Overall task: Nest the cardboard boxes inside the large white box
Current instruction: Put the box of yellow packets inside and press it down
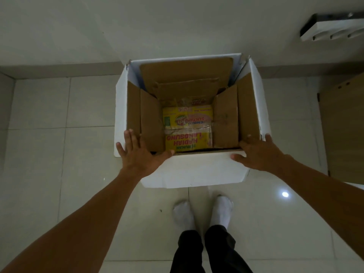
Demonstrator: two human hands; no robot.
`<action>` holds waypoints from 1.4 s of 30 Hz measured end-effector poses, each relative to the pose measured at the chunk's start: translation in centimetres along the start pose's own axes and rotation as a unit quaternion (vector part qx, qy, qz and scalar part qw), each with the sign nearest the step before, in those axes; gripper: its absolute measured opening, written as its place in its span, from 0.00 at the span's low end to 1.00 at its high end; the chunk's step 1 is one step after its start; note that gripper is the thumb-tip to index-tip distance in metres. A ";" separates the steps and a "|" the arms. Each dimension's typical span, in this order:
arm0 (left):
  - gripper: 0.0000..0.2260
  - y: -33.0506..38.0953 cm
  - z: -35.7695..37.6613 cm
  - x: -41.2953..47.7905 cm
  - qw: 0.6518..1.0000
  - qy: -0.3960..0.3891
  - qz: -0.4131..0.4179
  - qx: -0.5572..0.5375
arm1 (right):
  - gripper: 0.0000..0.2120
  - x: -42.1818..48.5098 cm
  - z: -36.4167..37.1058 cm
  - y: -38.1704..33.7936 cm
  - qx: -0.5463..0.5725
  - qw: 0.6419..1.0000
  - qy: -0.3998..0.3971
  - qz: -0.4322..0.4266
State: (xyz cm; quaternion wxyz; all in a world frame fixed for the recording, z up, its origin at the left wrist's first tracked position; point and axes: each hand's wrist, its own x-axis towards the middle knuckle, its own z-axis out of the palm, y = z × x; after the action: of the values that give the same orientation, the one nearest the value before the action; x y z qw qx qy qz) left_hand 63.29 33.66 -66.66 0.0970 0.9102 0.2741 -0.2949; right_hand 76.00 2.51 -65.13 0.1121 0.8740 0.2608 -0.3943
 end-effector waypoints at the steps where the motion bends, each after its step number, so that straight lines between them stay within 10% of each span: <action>1: 0.61 0.1 0.2 0.0 1.000 0.012 0.008 -0.014 | 0.30 0.0 0.0 -0.1 -0.026 1.000 0.008 -0.013; 15: 0.43 1.8 0.4 3.3 0.987 0.154 0.037 -0.039 | 0.21 9.7 -11.0 -3.8 0.167 0.978 0.071 -0.102; 25: 0.51 2.8 0.0 4.0 0.995 0.045 0.004 0.094 | 0.23 18.2 -16.6 -4.1 0.207 0.971 0.085 -0.079; 31: 0.46 5.9 -1.0 4.4 0.981 0.092 0.022 0.170 | 0.13 14.7 -11.9 -5.3 0.005 0.962 0.236 -0.140; 37: 0.54 5.0 -0.3 7.9 0.957 0.005 0.042 0.288 | 0.24 11.6 -4.7 -2.8 -0.288 0.951 0.003 -0.111; 42: 0.55 5.5 -0.9 8.1 0.954 -0.014 0.055 0.293 | 0.25 10.9 -3.6 -2.2 -0.311 0.945 -0.027 -0.098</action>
State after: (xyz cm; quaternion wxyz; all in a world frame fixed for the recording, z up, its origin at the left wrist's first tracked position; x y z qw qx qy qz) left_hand 72.23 32.99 -70.65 -0.1543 0.9079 0.1242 -0.3695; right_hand 83.08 9.79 -70.89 0.3463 0.7551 0.4515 -0.3257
